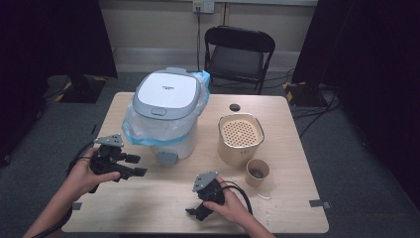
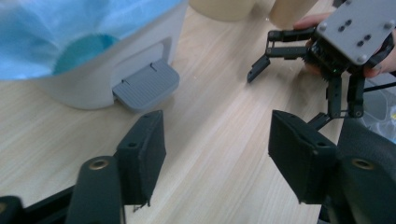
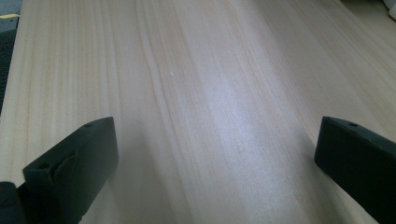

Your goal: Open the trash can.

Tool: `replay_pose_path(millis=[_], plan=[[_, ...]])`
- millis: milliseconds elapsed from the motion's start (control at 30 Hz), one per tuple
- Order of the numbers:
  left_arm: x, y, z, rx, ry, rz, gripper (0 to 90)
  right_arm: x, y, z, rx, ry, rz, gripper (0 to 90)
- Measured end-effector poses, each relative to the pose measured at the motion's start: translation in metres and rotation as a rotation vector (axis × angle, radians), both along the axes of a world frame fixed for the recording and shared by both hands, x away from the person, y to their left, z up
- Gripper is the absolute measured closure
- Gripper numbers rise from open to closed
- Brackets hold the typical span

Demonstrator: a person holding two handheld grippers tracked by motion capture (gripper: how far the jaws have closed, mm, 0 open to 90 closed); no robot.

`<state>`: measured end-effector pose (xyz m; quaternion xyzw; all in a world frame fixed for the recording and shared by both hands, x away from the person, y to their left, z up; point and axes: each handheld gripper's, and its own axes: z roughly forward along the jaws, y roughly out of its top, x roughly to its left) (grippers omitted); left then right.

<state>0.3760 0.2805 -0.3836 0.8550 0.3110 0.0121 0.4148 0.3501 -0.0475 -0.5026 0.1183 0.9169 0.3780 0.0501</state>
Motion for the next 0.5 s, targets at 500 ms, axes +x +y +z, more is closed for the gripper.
replay_pose_path(millis=[500], plan=[[0.004, -0.002, 0.03, -0.035, -0.04, 0.002, 47.4, 0.0, 0.0, 0.0, 0.001, -0.003, 0.001, 0.0]])
